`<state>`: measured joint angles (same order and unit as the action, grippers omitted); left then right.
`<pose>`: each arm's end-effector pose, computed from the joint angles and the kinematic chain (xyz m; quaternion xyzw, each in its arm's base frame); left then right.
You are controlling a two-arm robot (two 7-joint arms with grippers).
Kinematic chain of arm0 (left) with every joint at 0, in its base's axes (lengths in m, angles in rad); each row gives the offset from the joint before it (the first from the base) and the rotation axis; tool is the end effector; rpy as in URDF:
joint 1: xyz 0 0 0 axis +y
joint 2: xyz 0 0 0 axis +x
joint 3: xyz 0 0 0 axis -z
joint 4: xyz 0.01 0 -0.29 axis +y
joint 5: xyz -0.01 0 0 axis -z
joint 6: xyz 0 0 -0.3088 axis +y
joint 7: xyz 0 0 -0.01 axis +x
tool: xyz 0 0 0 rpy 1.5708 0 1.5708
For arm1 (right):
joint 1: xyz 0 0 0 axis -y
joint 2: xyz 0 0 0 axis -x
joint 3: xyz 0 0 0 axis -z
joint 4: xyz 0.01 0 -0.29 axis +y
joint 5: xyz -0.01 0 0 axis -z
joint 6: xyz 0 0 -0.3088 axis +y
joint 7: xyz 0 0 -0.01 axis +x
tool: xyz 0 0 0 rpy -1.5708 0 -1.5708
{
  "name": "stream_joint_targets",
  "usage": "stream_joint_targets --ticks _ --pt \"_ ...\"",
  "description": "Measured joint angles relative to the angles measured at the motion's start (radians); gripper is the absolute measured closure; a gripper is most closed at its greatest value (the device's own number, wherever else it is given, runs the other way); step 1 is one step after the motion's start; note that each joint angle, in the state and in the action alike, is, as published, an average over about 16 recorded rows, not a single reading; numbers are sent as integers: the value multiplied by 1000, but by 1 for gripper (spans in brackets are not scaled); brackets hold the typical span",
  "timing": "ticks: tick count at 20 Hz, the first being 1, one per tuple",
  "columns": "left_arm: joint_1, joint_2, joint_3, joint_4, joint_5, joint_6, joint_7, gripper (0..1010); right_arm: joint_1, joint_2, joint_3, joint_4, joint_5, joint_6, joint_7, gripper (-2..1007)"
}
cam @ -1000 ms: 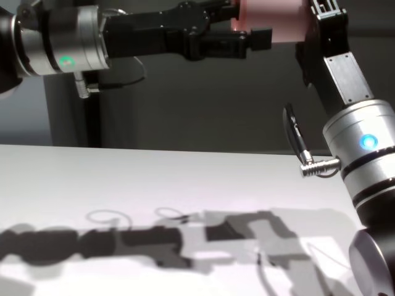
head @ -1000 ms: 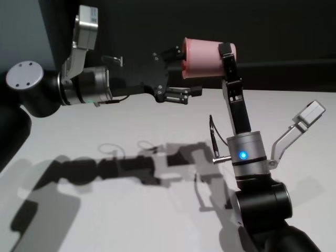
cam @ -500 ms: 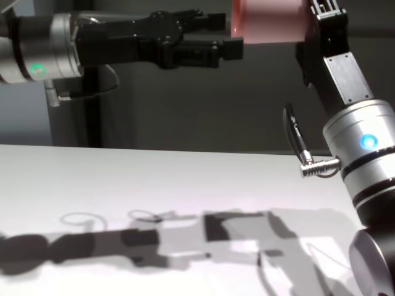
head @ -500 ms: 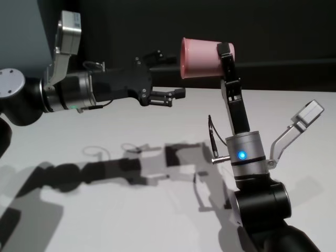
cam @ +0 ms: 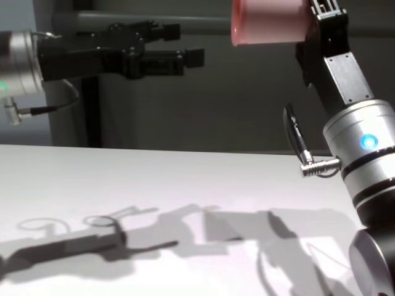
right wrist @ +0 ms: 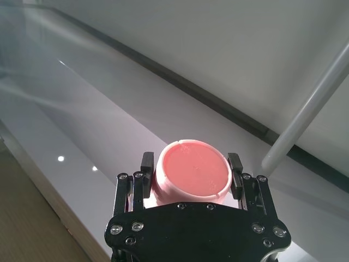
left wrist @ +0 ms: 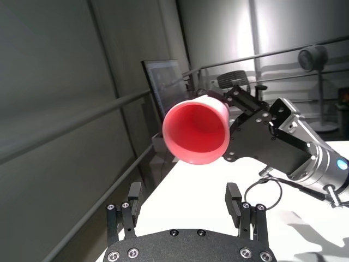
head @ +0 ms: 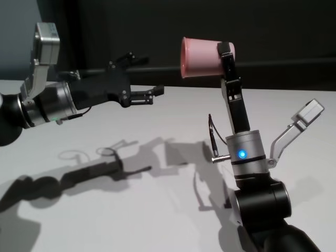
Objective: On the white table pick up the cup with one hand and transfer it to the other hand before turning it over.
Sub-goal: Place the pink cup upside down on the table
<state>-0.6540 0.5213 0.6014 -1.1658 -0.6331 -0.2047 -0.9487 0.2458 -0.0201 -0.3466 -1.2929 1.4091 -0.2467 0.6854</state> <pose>0.4709 0.0647 -0.2072 0.0054 -0.1067 0.1747 0.9788 0.3805 0.1120 -0.3009 0.5510 0.2880 -0.2956 0.7253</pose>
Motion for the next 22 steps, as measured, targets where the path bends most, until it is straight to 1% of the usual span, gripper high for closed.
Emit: stream_joint_targets --ticks 6,8,11,14,16,19,22 --pt "111 56 -57 -97 30 14 167 9 0 0 0 0 0 0 0 219" --pt "151 70 -76 -126 42 17 225 9 0 0 0 0 0 0 0 219" --pt "209 84 -104 -160 58 18 305 9 0 0 0 0 0 0 0 219" --pt "263 91 -128 -185 73 14 372 9 0 0 0 0 0 0 0 219" --pt "294 91 -142 -195 81 9 410 9 0 0 0 0 0 0 0 219" --pt "338 87 -160 -204 94 -2 459 9 0 0 0 0 0 0 0 219" --pt "375 82 -175 -208 105 -13 498 9 0 0 0 0 0 0 0 219"
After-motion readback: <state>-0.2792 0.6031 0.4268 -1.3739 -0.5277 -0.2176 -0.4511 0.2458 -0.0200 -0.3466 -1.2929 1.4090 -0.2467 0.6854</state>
